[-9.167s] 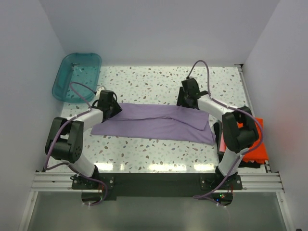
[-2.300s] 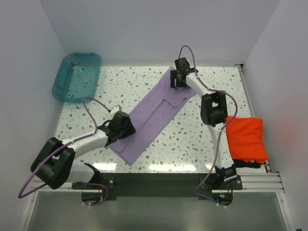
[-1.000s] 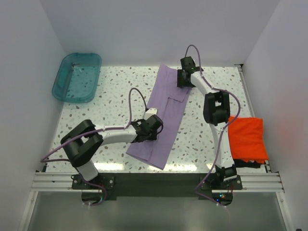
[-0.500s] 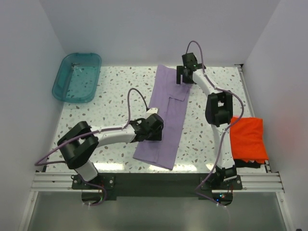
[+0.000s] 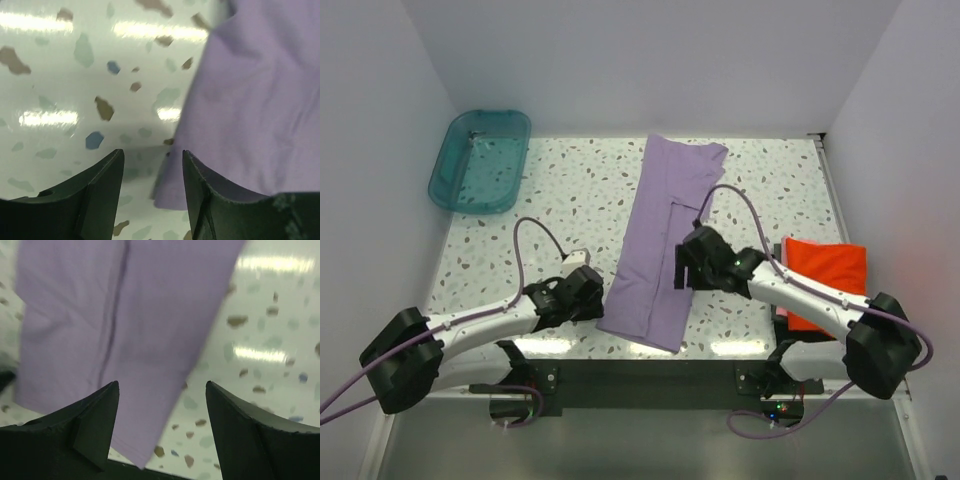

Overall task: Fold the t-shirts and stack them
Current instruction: Fold the tshirt

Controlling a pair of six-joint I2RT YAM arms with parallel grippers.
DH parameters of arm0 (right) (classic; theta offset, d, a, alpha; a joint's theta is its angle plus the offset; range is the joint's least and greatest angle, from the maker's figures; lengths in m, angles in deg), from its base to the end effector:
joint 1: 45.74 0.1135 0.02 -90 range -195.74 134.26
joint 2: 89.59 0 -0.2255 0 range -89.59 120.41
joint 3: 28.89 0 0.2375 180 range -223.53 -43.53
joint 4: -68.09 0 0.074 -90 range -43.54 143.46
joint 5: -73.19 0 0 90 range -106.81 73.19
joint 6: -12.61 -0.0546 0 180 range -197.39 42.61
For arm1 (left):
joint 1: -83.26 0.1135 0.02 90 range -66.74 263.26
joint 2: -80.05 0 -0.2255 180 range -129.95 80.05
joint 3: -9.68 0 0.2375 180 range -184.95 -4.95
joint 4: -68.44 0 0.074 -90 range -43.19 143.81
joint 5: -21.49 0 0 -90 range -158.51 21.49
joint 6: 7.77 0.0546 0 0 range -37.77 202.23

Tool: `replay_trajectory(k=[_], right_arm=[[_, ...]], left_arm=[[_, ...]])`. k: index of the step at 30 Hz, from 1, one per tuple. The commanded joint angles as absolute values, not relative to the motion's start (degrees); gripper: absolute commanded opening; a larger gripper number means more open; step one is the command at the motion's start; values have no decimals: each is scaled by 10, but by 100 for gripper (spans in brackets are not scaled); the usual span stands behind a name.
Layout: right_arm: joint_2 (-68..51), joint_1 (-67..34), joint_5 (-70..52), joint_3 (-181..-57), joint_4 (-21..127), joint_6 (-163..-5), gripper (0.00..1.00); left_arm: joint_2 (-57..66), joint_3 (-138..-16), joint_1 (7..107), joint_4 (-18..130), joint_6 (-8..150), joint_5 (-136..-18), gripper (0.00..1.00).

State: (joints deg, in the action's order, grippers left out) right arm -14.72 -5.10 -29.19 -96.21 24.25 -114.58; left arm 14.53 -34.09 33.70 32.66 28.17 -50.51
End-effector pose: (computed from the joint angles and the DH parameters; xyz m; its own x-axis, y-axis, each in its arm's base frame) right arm 0.2171 0.1709 0.2005 -0.7955 0.0952 -0.5984 -0.0675 0.9675 0.2437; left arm 0.1521 -0.1525 0.1245 -0.8201 -0.2248 -0.5262 -0.0814 0.9561 -0.2816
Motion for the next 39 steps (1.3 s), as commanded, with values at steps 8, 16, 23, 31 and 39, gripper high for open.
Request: replay_trajectory(k=[8, 16, 23, 31, 39], right_arm=[[-265, 47, -224, -757, 235, -1382, 65], [-255, 72, -147, -727, 232, -1439, 64], [-249, 107, -132, -725, 223, -1463, 64], [-235, 138, -122, -710, 202, -1478, 64], [-303, 138, -160, -698, 148, -1502, 62]], left_arm=[[189, -278, 329, 335, 253, -553, 54], [170, -239, 308, 371, 242, -596, 53], [175, -217, 284, 343, 193, -609, 43], [184, -236, 220, 317, 152, -604, 13], [189, -252, 146, 288, 95, -576, 8]])
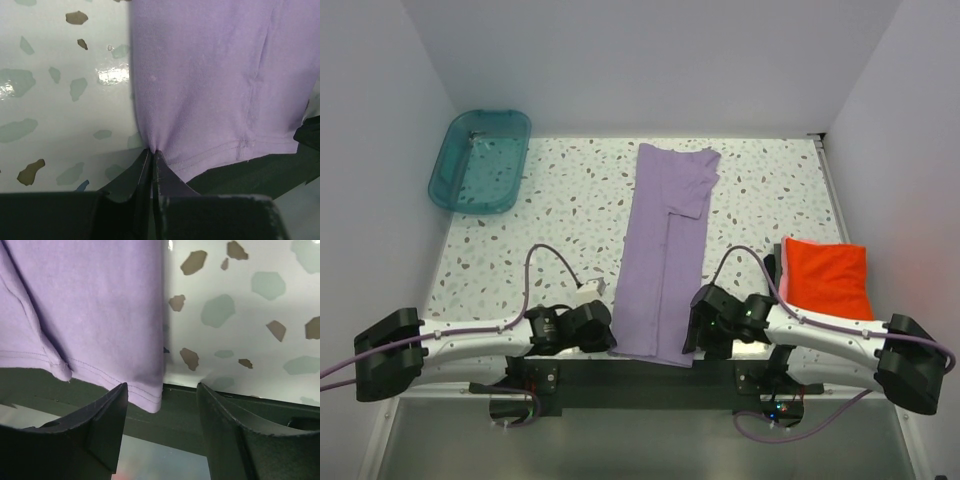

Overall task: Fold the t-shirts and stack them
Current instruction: Fold the tshirt

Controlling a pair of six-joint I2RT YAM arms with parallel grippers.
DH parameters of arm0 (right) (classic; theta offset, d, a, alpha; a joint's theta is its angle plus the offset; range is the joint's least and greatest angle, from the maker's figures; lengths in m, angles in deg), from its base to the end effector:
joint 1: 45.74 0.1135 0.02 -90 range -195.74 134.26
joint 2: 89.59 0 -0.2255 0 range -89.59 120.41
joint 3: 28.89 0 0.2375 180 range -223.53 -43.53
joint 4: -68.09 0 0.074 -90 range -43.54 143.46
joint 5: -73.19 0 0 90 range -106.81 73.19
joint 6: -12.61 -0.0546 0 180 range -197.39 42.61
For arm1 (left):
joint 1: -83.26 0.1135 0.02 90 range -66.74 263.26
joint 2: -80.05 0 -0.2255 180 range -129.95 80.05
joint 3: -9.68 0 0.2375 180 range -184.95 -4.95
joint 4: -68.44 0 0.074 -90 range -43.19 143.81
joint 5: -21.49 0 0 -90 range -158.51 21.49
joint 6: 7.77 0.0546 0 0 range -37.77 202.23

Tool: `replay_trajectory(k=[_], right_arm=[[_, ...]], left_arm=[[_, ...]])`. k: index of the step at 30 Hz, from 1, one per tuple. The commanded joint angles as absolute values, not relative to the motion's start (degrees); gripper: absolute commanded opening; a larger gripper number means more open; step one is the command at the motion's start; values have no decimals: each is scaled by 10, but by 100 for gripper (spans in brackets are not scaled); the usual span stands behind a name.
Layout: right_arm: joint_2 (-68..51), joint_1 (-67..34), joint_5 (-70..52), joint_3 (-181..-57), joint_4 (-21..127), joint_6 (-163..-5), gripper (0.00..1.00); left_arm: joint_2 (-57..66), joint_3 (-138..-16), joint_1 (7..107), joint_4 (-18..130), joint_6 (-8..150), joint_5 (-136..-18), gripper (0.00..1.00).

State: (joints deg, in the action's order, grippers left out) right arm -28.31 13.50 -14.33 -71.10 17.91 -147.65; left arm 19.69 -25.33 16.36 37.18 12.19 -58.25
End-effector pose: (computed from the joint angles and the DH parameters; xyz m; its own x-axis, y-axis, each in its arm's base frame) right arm 0.0909 0.1573 0.1135 -0.9770 0.1971 -0.0816 0.1576 0.9245 0.3471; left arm 0.0848 -0.1741 0.1012 -0.9264 -0.1855 -0.3276 -0.0121 0.8844 -0.4665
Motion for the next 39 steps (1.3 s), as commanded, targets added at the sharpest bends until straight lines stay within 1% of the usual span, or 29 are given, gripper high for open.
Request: replay_trajectory(k=[1, 2, 4, 5, 7, 10, 12, 15, 17, 18, 19, 21, 26, 29, 34, 36, 37, 38, 39], right_arm=[[-305, 138, -155, -693, 155, -1509, 60], [-305, 138, -147, -687, 160, -1515, 56], [-308, 138, -137, -666, 173, -1525, 53], [-311, 138, -129, -660, 179, -1530, 49], [-314, 139, -120, -648, 199, -1538, 46], [-299, 144, -110, -650, 208, -1539, 45], [-288, 147, -100, -649, 223, -1536, 43], [-264, 155, -92, -648, 237, -1537, 42], [-253, 157, -84, -640, 247, -1538, 34], [-251, 158, -78, -637, 258, -1539, 33], [-247, 158, -76, -635, 261, -1539, 29], [-241, 159, -71, -634, 263, -1532, 26], [-273, 159, -81, -651, 240, -1518, 4], [-296, 159, -100, -679, 201, -1504, 0], [-324, 148, -179, -748, 133, -1460, 0], [-318, 137, -227, -788, 112, -1423, 0], [-312, 115, -244, -800, 107, -1407, 0], [-308, 99, -253, -821, 109, -1390, 0], [-296, 79, -245, -828, 119, -1350, 0]], left_arm=[[191, -253, 144, 288, 93, -575, 8], [194, -253, 142, 288, 90, -573, 8], [197, -254, 142, 283, 90, -569, 8], [199, -254, 141, 281, 91, -566, 8], [205, -255, 141, 280, 93, -564, 8], [205, -258, 141, 282, 98, -563, 8], [204, -258, 141, 283, 101, -561, 8], [204, -262, 141, 281, 105, -556, 8], [204, -268, 141, 278, 110, -551, 8], [204, -270, 141, 276, 110, -548, 8], [204, -273, 141, 274, 111, -546, 8], [205, -275, 141, 273, 115, -545, 8], [208, -292, 142, 267, 127, -543, 6], [216, -315, 142, 260, 141, -533, 4], [216, -378, 153, 245, 182, -487, 3], [210, -397, 189, 251, 205, -488, 2], [206, -401, 207, 269, 229, -501, 1], [201, -403, 247, 285, 241, -514, 0], [198, -410, 261, 302, 255, -529, 0]])
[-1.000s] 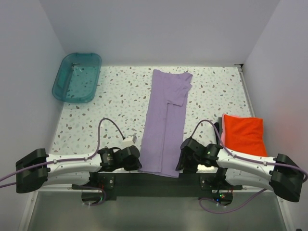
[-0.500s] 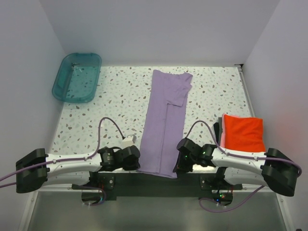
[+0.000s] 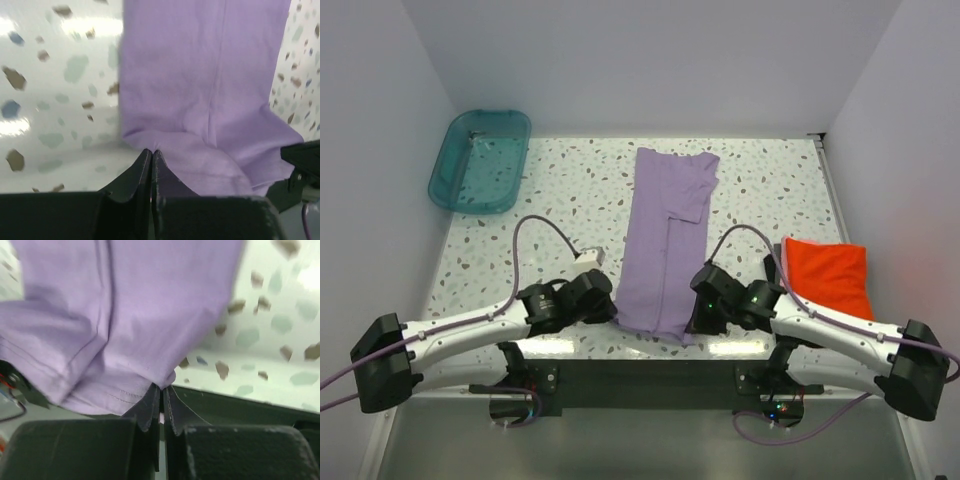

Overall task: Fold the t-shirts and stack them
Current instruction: Fold the tshirt

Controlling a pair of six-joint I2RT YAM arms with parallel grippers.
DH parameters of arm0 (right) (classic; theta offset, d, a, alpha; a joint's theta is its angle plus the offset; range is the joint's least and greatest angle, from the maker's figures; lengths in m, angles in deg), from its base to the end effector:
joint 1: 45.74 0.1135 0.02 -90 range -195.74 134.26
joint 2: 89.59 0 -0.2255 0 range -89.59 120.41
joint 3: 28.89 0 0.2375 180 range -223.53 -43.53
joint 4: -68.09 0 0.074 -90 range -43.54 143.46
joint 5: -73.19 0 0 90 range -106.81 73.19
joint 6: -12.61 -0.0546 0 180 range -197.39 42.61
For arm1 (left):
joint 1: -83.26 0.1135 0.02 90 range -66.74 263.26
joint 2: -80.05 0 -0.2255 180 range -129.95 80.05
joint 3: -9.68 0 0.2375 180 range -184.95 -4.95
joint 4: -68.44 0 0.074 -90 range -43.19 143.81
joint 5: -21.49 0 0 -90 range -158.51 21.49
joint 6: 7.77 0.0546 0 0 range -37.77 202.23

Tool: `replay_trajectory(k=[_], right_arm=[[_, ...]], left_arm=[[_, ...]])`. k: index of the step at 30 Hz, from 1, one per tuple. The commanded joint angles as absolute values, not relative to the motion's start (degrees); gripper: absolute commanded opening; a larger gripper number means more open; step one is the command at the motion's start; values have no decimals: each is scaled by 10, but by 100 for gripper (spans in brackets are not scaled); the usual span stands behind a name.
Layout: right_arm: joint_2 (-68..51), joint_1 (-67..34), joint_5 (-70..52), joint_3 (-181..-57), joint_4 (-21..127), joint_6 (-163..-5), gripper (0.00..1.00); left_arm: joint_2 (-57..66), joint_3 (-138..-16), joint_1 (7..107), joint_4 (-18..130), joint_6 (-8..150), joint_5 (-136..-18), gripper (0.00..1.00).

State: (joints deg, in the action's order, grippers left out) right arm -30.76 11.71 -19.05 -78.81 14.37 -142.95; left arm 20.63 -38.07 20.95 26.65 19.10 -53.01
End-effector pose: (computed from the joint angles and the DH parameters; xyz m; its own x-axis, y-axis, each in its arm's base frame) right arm 0.1078 0.1649 0.1555 -0.9557 0.1935 -0.2218 0.0905 0.9102 0.4042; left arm 0.1120 -0.1821 0.1579 -0.8639 -0.2036 -0.4606 0.0192 0.9007 -0.4341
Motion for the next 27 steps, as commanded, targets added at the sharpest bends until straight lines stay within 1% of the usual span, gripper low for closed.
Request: replay_trajectory(k=[1, 3, 4, 8, 13, 18, 27], right_arm=[[-289, 36, -240, -843, 134, -1317, 0], [-273, 7, -240, -858, 151, -1293, 0], [-254, -17, -236, -874, 165, -1279, 0], [-193, -37, -246, -913, 199, -1248, 0], [-150, -71, -252, -916, 263, -1228, 0], [-104, -111, -231, -920, 322, -1220, 0], [-30, -196, -180, -973, 366, -1195, 0]], left_arm=[[184, -417, 280, 329, 273, -526, 0], [159, -438, 293, 350, 288, -520, 0], [127, -465, 304, 364, 301, -517, 0], [44, -523, 333, 398, 313, -519, 0], [-36, -586, 365, 426, 322, -504, 0], [-91, -644, 397, 434, 334, -505, 0], [-190, -738, 454, 431, 360, -535, 0]])
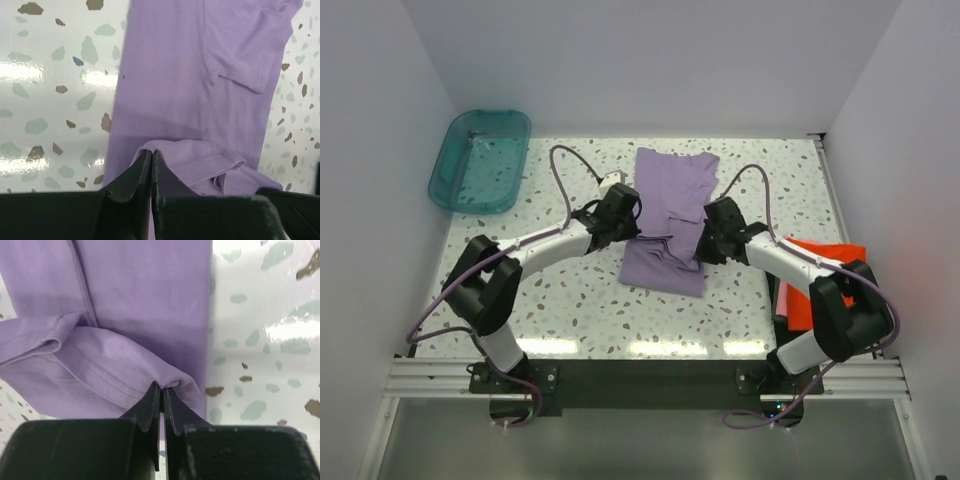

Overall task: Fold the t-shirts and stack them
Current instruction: Fold the tshirt

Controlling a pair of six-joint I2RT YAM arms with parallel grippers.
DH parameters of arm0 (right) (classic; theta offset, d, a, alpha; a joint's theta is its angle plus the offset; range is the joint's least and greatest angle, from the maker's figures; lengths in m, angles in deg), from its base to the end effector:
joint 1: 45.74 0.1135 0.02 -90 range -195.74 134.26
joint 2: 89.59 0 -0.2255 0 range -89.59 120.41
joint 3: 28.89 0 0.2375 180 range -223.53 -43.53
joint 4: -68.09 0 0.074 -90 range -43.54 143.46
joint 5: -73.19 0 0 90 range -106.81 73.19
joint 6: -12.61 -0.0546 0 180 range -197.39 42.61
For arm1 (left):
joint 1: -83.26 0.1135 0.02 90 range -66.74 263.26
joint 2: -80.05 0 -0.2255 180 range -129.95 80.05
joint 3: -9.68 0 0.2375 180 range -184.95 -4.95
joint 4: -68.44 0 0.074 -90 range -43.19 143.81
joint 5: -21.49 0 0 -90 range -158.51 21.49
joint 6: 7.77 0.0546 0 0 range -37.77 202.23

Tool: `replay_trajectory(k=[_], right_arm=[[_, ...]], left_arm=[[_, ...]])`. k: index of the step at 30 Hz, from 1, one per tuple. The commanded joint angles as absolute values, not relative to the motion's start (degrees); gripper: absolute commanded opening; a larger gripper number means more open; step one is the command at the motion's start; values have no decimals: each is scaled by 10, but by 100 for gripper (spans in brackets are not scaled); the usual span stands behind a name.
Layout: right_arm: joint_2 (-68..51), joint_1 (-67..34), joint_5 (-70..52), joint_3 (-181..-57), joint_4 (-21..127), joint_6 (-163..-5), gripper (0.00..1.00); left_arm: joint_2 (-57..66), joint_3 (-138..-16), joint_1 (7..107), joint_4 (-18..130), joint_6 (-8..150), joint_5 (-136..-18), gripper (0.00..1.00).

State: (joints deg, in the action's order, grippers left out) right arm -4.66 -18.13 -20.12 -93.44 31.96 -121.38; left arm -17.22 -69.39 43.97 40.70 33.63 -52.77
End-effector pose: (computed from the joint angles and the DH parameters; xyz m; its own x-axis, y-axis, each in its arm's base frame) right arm 0.2616 0.1333 0.1482 -0.8334 0.3466 -0.4304 0.2007 0.9155 0.3486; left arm 0.2897 -0.2179 0.1721 -0.7155 -0.3475 -0.6061 -0.1107 0.9130 -0.3927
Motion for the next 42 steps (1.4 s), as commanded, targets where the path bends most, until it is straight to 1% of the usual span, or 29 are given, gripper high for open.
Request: replay_trajectory(k=[1, 12, 24, 32, 39, 42], right_arm=[[-15, -205, -176, -978, 370, -1194, 0], [48, -261, -148, -1029, 395, -1204, 0], [97, -294, -117, -1071, 413, -1219, 0], [131, -303, -111, -1084, 428, -1225, 0], [139, -311, -113, -1090, 434, -1230, 0], [141, -316, -107, -1090, 438, -1231, 0]], left_arm=[[-205, -746, 460, 432, 365, -539, 0], [-281, -840, 494, 427, 385, -570, 0], [-332, -886, 523, 434, 401, -589, 0], [-362, -911, 549, 459, 419, -639, 0], [-390, -928, 557, 469, 432, -667, 0], [-397, -930, 563, 477, 433, -676, 4]])
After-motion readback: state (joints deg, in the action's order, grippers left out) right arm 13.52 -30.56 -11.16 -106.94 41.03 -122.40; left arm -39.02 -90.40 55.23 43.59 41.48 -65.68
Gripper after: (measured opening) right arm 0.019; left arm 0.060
